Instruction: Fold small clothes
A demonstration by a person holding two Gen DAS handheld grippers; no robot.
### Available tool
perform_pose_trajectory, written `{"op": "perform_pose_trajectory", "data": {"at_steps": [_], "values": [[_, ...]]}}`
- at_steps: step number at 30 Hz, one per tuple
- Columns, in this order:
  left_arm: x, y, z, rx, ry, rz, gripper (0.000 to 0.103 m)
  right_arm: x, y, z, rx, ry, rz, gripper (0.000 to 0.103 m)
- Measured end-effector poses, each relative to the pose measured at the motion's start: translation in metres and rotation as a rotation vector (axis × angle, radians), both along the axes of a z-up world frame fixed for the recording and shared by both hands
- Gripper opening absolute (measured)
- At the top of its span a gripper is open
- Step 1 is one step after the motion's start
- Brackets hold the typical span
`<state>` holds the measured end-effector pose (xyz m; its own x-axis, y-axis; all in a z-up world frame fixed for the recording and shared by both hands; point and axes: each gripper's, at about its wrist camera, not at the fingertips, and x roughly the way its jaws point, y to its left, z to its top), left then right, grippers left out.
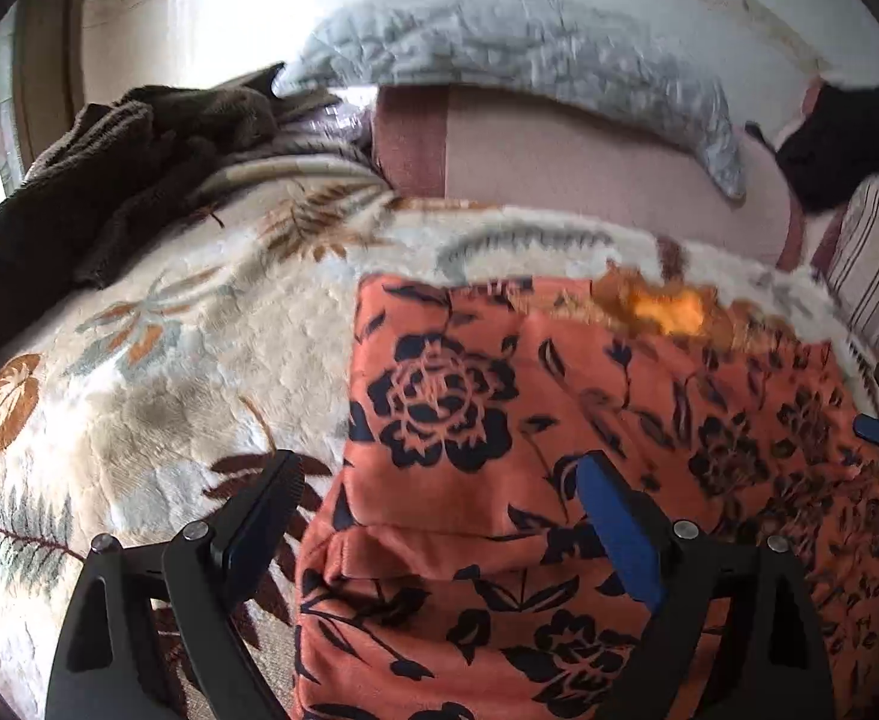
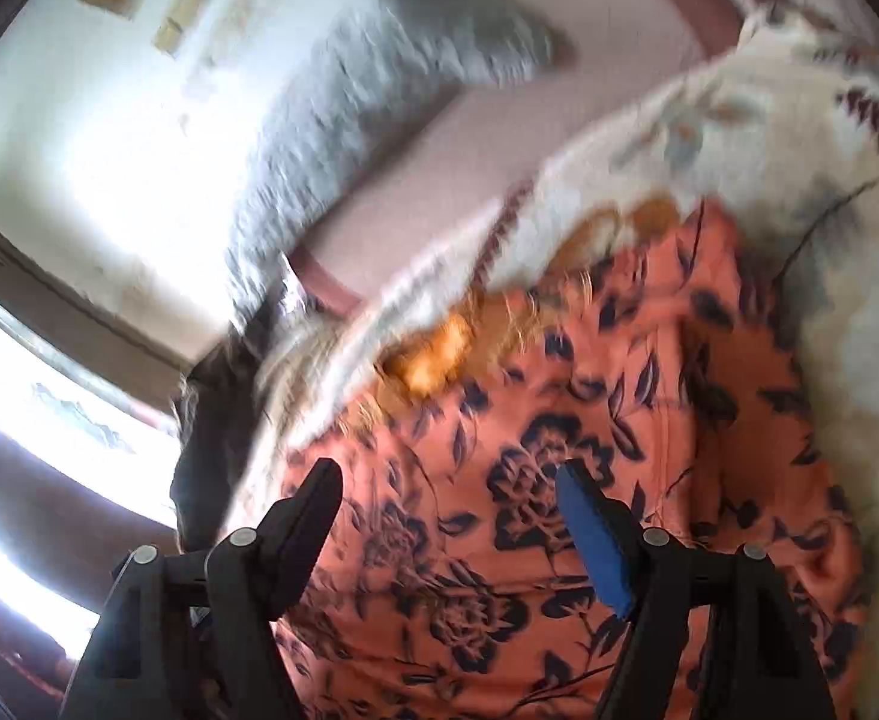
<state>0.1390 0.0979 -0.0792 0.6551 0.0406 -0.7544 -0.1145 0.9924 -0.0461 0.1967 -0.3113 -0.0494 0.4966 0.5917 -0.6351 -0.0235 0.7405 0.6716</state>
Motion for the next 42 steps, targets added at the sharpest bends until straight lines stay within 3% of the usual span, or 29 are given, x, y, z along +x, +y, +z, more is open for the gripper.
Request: {"op": "perform_pose_trajectory", "data": {"at_steps": [1, 2, 3, 4, 6, 9, 11, 14, 15, 17, 22, 25, 27, 31, 35, 38, 42], "values": [[0.008, -0.001, -0.018, 0.016, 0.079, 0.009, 0.093, 0.006, -0.007, -0.022, -0.057, 0.077, -0.031, 0.076], [0.011, 0.003, -0.028, -0.006, 0.118, 0.014, 0.093, 0.008, -0.02, -0.039, -0.044, 0.115, -0.076, 0.063], [0.008, 0.009, -0.023, -0.037, 0.096, 0.032, 0.094, 0.005, -0.032, -0.041, 0.015, 0.106, -0.108, 0.058], [0.004, 0.014, -0.015, -0.051, 0.091, 0.055, 0.094, 0.001, -0.042, -0.035, 0.062, 0.089, -0.128, 0.06], [-0.001, 0.017, 0.005, -0.071, 0.033, 0.069, 0.094, -0.004, -0.055, -0.016, 0.039, 0.027, -0.141, 0.075], [0.005, 0.01, 0.021, -0.081, -0.025, 0.019, 0.094, 0.011, -0.072, -0.007, 0.11, 0.005, -0.122, 0.075], [0.017, 0.002, 0.017, -0.081, -0.004, -0.007, 0.094, 0.039, -0.077, -0.011, 0.203, 0.033, -0.07, 0.075], [0.038, -0.008, -0.014, -0.051, 0.11, -0.018, 0.094, 0.081, -0.089, -0.027, 0.097, 0.069, -0.11, 0.075], [0.038, -0.014, -0.021, -0.004, 0.105, -0.019, 0.094, 0.092, -0.098, -0.042, 0.103, 0.114, -0.146, 0.074], [0.033, -0.022, -0.022, 0.053, 0.067, -0.033, 0.094, 0.107, -0.117, -0.047, 0.207, 0.115, -0.194, 0.074], [0.034, -0.017, -0.023, 0.019, 0.064, -0.032, 0.096, 0.133, -0.109, -0.041, 0.171, 0.084, -0.119, 0.078], [0.034, -0.018, -0.021, 0.029, 0.068, -0.032, 0.097, 0.132, -0.119, -0.046, 0.181, 0.097, -0.214, 0.078], [0.031, -0.016, -0.016, 0.021, 0.076, -0.031, 0.097, 0.125, -0.109, -0.025, 0.076, 0.066, -0.22, 0.079], [0.005, -0.005, 0.008, -0.012, 0.034, -0.025, 0.097, 0.071, -0.099, 0.011, 0.036, 0.013, -0.103, 0.079], [-0.053, 0.017, 0.03, -0.028, -0.01, -0.015, 0.097, -0.028, -0.104, 0.031, 0.013, -0.02, -0.007, 0.079], [-0.102, 0.036, 0.036, -0.081, -0.003, -0.004, 0.097, -0.11, -0.121, 0.025, -0.01, 0.011, 0.013, 0.079], [-0.166, 0.049, 0.028, -0.145, 0.034, 0.027, 0.097, -0.202, -0.141, -0.002, -0.046, 0.126, 0.042, 0.079]]}}
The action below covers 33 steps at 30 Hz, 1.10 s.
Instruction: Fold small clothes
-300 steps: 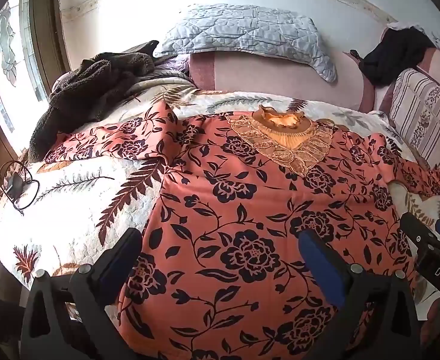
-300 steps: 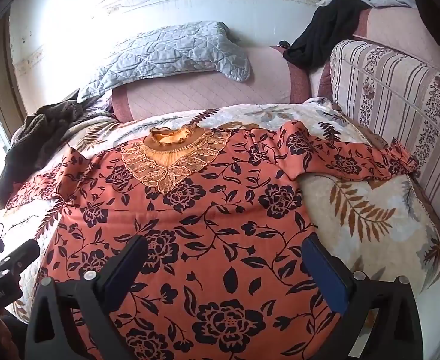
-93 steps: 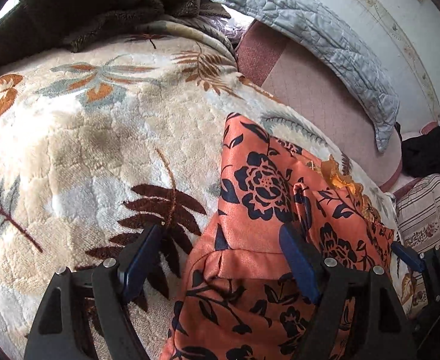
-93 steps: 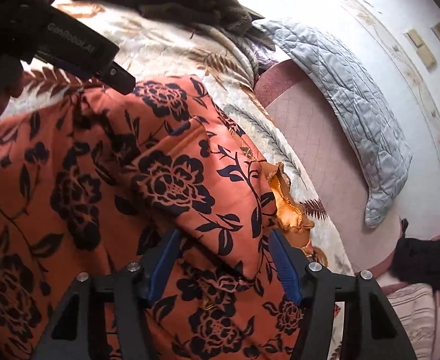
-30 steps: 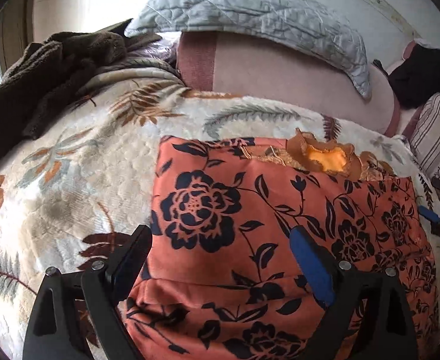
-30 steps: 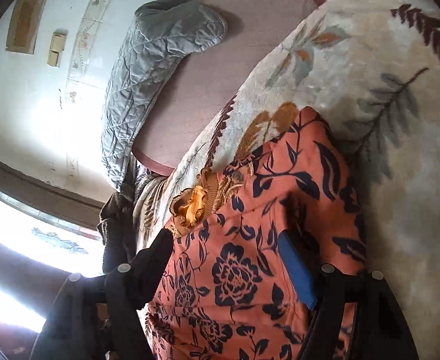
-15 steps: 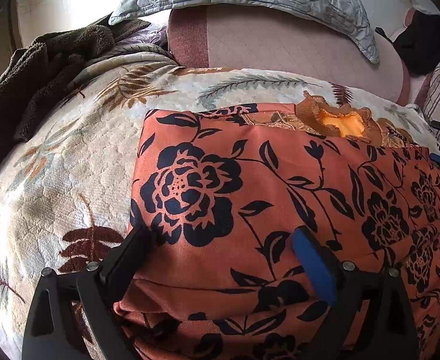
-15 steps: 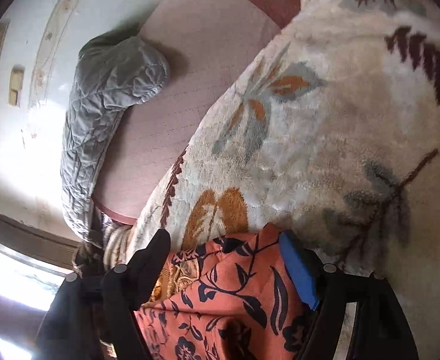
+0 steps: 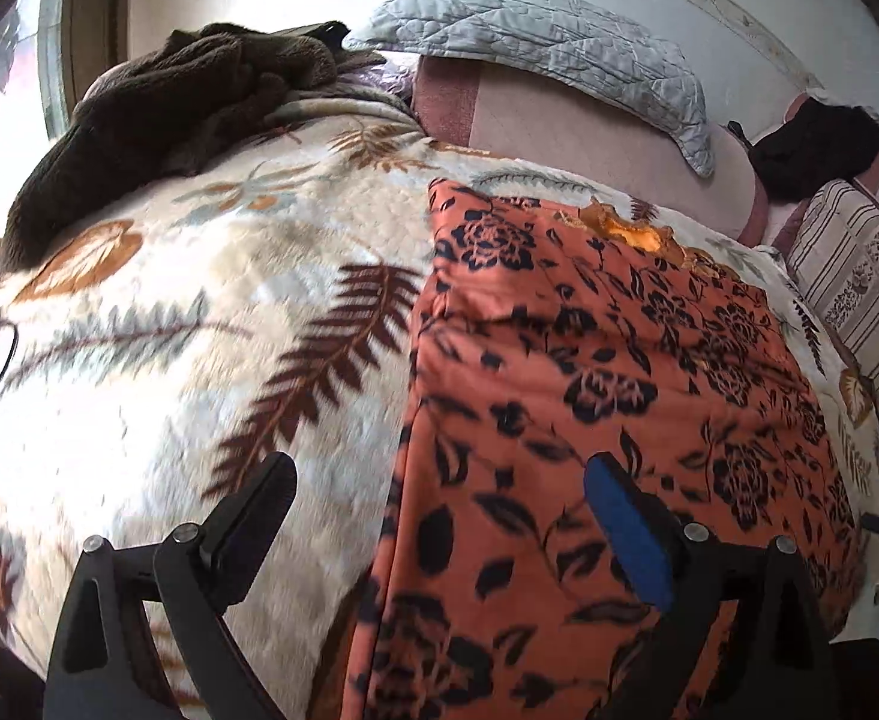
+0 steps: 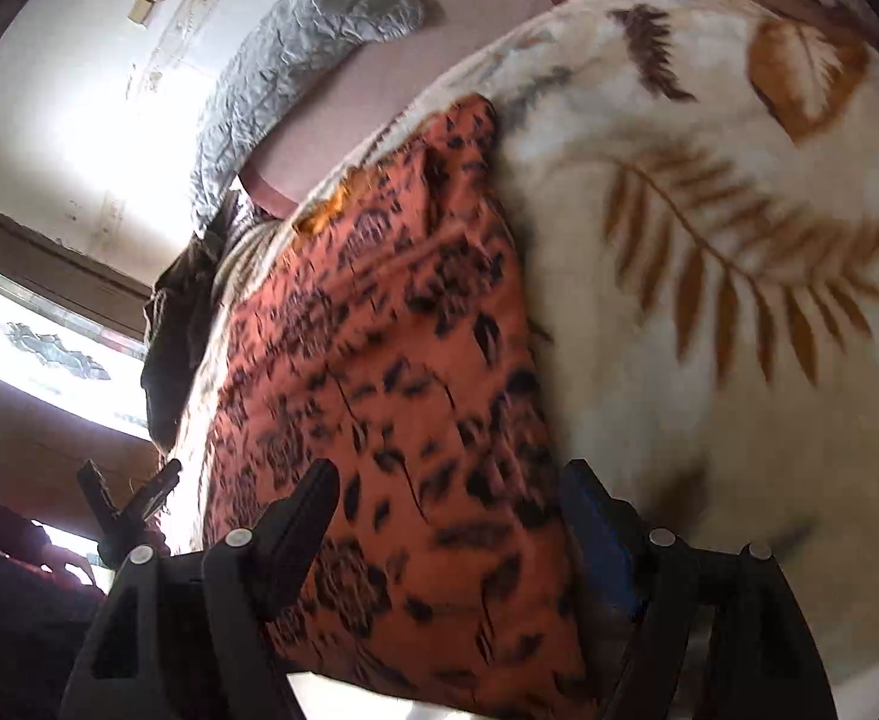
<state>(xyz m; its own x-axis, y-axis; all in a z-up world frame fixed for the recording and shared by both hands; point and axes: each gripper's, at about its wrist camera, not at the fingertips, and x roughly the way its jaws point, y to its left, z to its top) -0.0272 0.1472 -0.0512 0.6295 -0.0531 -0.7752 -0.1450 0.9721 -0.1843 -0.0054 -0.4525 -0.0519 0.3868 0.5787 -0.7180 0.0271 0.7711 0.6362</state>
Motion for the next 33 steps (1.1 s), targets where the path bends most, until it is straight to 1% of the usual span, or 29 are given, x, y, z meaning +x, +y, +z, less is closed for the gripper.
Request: {"op": "perform_pose_trajectory", "data": {"at_steps": [1, 2, 4, 5, 7, 9, 10, 11, 12, 15, 17, 19, 20, 21, 22, 24, 27, 28, 30, 31, 32, 33], "values": [[-0.013, 0.003, -0.003, -0.018, 0.01, 0.011, 0.097, -0.017, -0.003, -0.009, 0.011, 0.04, 0.002, 0.079], [-0.027, 0.005, -0.007, -0.043, 0.023, 0.017, 0.097, -0.029, -0.004, -0.016, 0.014, 0.061, 0.005, 0.079], [-0.049, 0.007, -0.013, -0.064, 0.048, 0.036, 0.097, -0.048, -0.006, -0.027, 0.008, 0.084, 0.001, 0.078], [-0.059, 0.008, -0.015, -0.069, 0.06, 0.037, 0.097, -0.052, -0.008, -0.03, 0.028, 0.098, 0.003, 0.077], [-0.076, 0.009, -0.018, -0.068, 0.082, 0.04, 0.097, -0.056, -0.011, -0.029, 0.03, 0.1, -0.007, 0.077], [-0.09, 0.01, -0.022, -0.079, 0.097, 0.036, 0.097, -0.056, -0.007, -0.032, 0.038, 0.109, 0.031, 0.077], [-0.095, 0.01, -0.025, -0.086, 0.11, 0.024, 0.096, -0.055, -0.004, -0.041, 0.053, 0.134, 0.068, 0.077], [-0.097, 0.01, -0.029, -0.088, 0.125, 0.021, 0.096, -0.052, -0.003, -0.047, 0.079, 0.163, 0.076, 0.078], [-0.099, 0.01, -0.033, -0.092, 0.141, 0.026, 0.096, -0.049, -0.005, -0.048, 0.096, 0.17, 0.067, 0.078], [-0.103, 0.012, -0.042, -0.136, 0.17, 0.038, 0.095, -0.048, -0.01, -0.056, 0.134, 0.19, 0.067, 0.079], [-0.104, 0.012, -0.046, -0.161, 0.176, 0.036, 0.089, -0.045, -0.014, -0.061, 0.16, 0.199, 0.081, 0.08], [-0.102, 0.011, -0.049, -0.16, 0.196, 0.031, 0.065, -0.041, -0.014, -0.063, 0.186, 0.206, 0.092, 0.081], [-0.101, 0.01, -0.05, -0.141, 0.207, 0.034, 0.06, -0.041, -0.015, -0.064, 0.192, 0.208, 0.091, 0.081], [-0.101, 0.009, -0.05, -0.127, 0.213, 0.032, 0.057, -0.04, -0.014, -0.064, 0.187, 0.209, 0.096, 0.081], [-0.1, 0.009, -0.049, -0.12, 0.218, 0.027, 0.057, -0.039, -0.012, -0.063, 0.171, 0.207, 0.106, 0.081], [-0.102, 0.009, -0.047, -0.123, 0.219, 0.02, 0.051, -0.038, -0.002, -0.055, 0.126, 0.206, 0.125, 0.081], [-0.105, 0.009, -0.042, -0.154, 0.207, 0.013, 0.052, -0.041, 0.003, -0.047, 0.096, 0.203, 0.139, 0.081], [-0.104, 0.007, -0.042, -0.154, 0.209, 0.002, 0.057, -0.043, 0.005, -0.046, 0.102, 0.201, 0.149, 0.081], [-0.101, 0.003, -0.046, -0.137, 0.218, -0.016, 0.059, -0.047, 0.009, -0.049, 0.089, 0.207, 0.178, 0.081], [-0.099, 0.001, -0.049, -0.122, 0.231, -0.013, 0.058, -0.047, 0.009, -0.052, 0.087, 0.22, 0.182, 0.079], [-0.099, 0.0, -0.049, -0.104, 0.232, -0.01, 0.057, -0.045, 0.008, -0.054, 0.083, 0.226, 0.179, 0.073], [-0.099, -0.002, -0.048, -0.078, 0.227, -0.002, 0.037, -0.045, 0.009, -0.054, 0.063, 0.229, 0.179, 0.068]]}}
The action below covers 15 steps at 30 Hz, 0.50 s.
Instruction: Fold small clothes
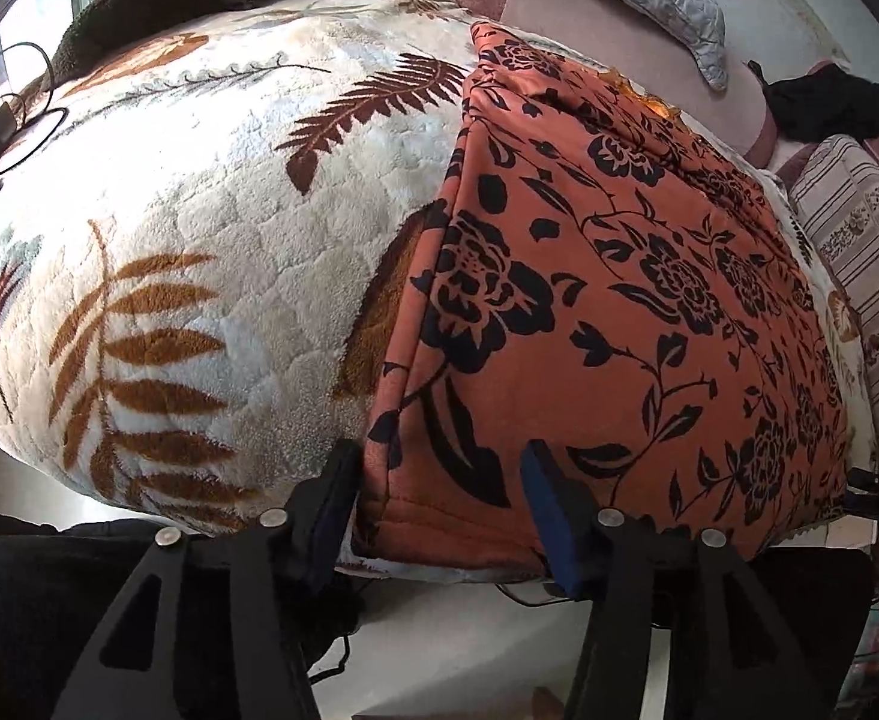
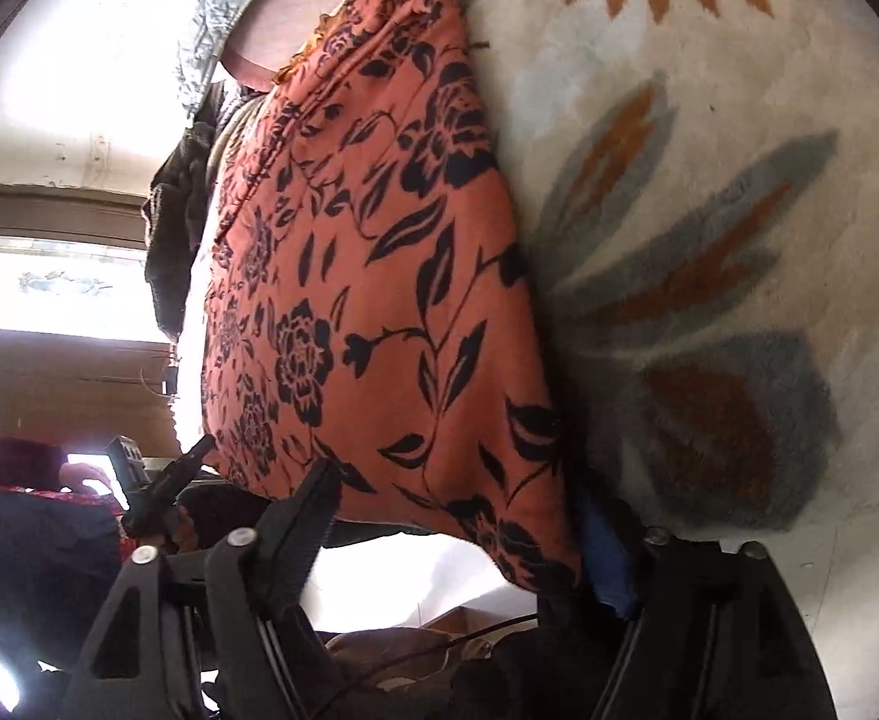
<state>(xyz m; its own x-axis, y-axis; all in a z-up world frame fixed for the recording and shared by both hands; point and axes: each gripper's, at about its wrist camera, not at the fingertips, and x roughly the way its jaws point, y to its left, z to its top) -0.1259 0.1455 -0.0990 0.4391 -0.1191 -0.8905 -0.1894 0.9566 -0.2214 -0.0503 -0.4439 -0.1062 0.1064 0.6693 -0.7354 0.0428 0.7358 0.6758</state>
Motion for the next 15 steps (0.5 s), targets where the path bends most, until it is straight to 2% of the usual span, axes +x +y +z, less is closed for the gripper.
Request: {"op": "perform_pose_trajectory", "data": {"at_steps": [1, 2, 4, 7, 10, 12, 15], "values": [[0.0, 0.0, 0.001, 0.016, 0.002, -0.004, 0.008, 0.0, -0.001, 0.0, -0.028, -0.001, 0.008, 0.049], [0.0, 0.001, 0.003, -0.019, 0.0, -0.016, 0.007, -0.002, -0.001, 0.001, -0.048, -0.002, 0.015, 0.006], [-0.003, 0.006, 0.016, -0.048, -0.03, 0.006, 0.007, -0.007, -0.005, 0.008, -0.054, -0.031, -0.008, 0.006], [-0.006, 0.007, 0.038, -0.047, -0.093, -0.002, 0.007, -0.014, -0.013, 0.025, 0.001, -0.093, -0.038, 0.006], [0.001, 0.008, 0.023, -0.046, -0.04, -0.005, 0.008, -0.01, -0.014, 0.009, -0.01, -0.041, -0.042, 0.009], [0.007, 0.012, 0.001, -0.065, 0.039, 0.017, 0.011, -0.008, -0.014, -0.005, -0.002, 0.004, -0.052, 0.009], [0.004, 0.014, -0.001, -0.094, 0.014, 0.041, 0.015, -0.007, -0.02, -0.006, 0.041, 0.013, -0.086, 0.012]]}}
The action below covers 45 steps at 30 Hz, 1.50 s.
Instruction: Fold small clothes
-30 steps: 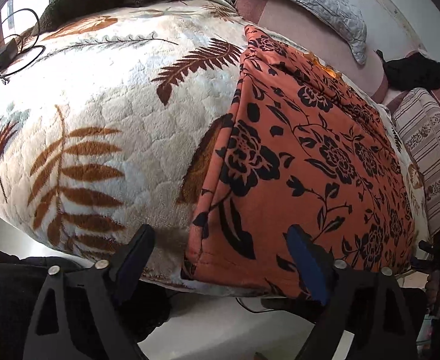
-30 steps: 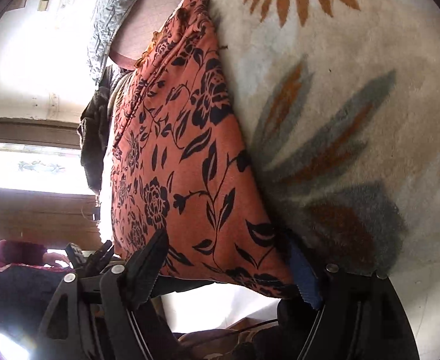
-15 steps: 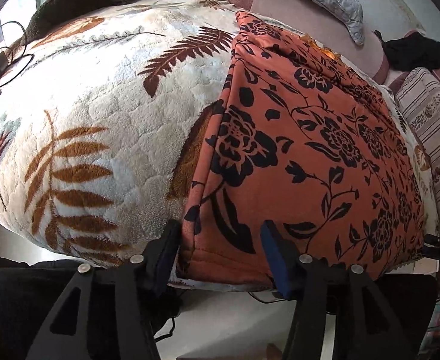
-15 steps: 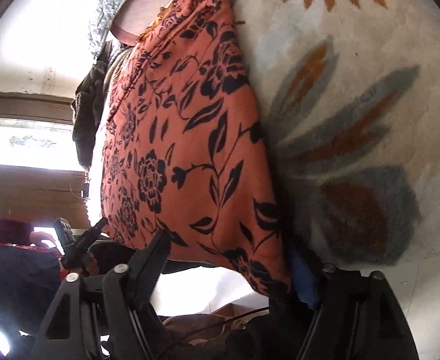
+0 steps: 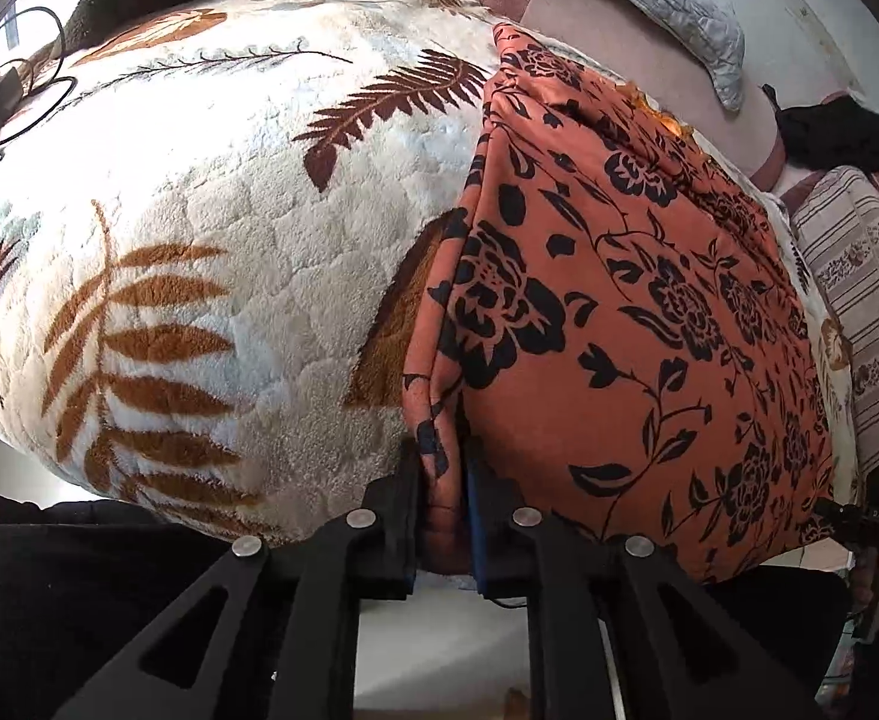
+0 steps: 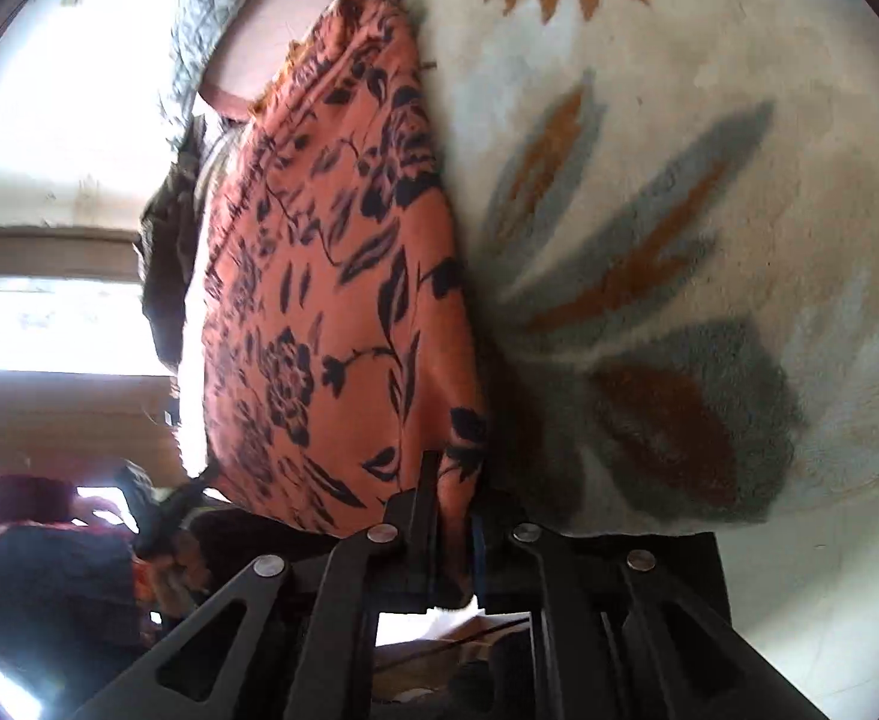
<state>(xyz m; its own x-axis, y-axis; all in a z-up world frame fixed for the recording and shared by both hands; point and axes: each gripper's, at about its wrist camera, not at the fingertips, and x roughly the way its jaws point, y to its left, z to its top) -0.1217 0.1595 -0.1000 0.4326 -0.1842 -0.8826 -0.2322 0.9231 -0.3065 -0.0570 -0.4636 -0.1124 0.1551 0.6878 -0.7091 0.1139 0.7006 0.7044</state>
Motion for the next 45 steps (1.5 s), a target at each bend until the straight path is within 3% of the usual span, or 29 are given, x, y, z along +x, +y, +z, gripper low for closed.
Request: {"op": "perform_pose_trajectory", "data": {"at_steps": [3, 5, 9, 11, 13, 17, 19, 25, 30, 32, 34, 36, 40, 43, 44, 45], "values": [[0.0, -0.004, 0.001, 0.029, -0.002, -0.017, 0.011, 0.001, 0.002, -0.002, -0.024, 0.015, 0.021, 0.013], [0.0, -0.006, 0.009, 0.027, -0.02, -0.025, 0.007, 0.003, 0.005, 0.004, -0.037, -0.003, 0.028, 0.007], [-0.001, 0.0, 0.058, -0.017, -0.157, -0.005, 0.007, 0.006, 0.005, 0.056, 0.015, -0.165, -0.007, 0.006], [0.004, 0.003, 0.068, -0.01, -0.185, 0.001, 0.007, 0.01, 0.002, 0.068, 0.018, -0.199, -0.022, 0.006], [0.01, 0.003, 0.057, -0.004, -0.147, 0.003, 0.007, 0.014, 0.001, 0.053, -0.001, -0.156, -0.026, 0.006], [0.013, 0.005, 0.011, -0.012, 0.006, 0.033, 0.007, 0.012, -0.002, 0.006, -0.016, -0.032, -0.03, 0.006], [0.011, 0.006, 0.011, -0.017, -0.004, 0.033, 0.007, 0.011, -0.004, 0.004, 0.001, -0.036, -0.049, 0.006], [0.026, 0.006, 0.055, 0.002, -0.127, 0.011, 0.007, 0.032, -0.003, 0.033, 0.031, -0.136, -0.027, 0.006], [0.034, 0.005, 0.021, 0.025, 0.014, -0.001, 0.007, 0.039, 0.009, 0.0, 0.009, -0.015, 0.006, 0.006], [0.038, 0.007, 0.022, 0.015, 0.022, -0.008, 0.007, 0.045, 0.005, 0.003, 0.017, -0.003, 0.017, 0.006], [0.056, 0.007, 0.04, -0.001, -0.022, -0.021, 0.007, 0.062, 0.007, 0.017, 0.017, -0.037, 0.024, 0.006], [0.088, 0.007, 0.072, -0.012, -0.116, -0.034, 0.007, 0.096, 0.006, 0.038, 0.068, -0.1, 0.002, 0.006], [0.182, 0.006, 0.125, -0.001, -0.303, -0.041, 0.007, 0.192, 0.005, 0.091, 0.154, -0.289, -0.099, 0.006], [0.265, 0.002, 0.108, 0.007, -0.267, -0.043, 0.01, 0.27, 0.01, 0.089, 0.16, -0.294, -0.21, 0.007], [0.288, 0.0, 0.097, 0.025, -0.274, -0.045, 0.01, 0.289, 0.012, 0.081, 0.106, -0.295, -0.247, 0.008], [0.311, -0.001, 0.081, 0.053, -0.264, -0.058, 0.017, 0.304, 0.015, 0.07, 0.053, -0.288, -0.262, 0.01]]}}
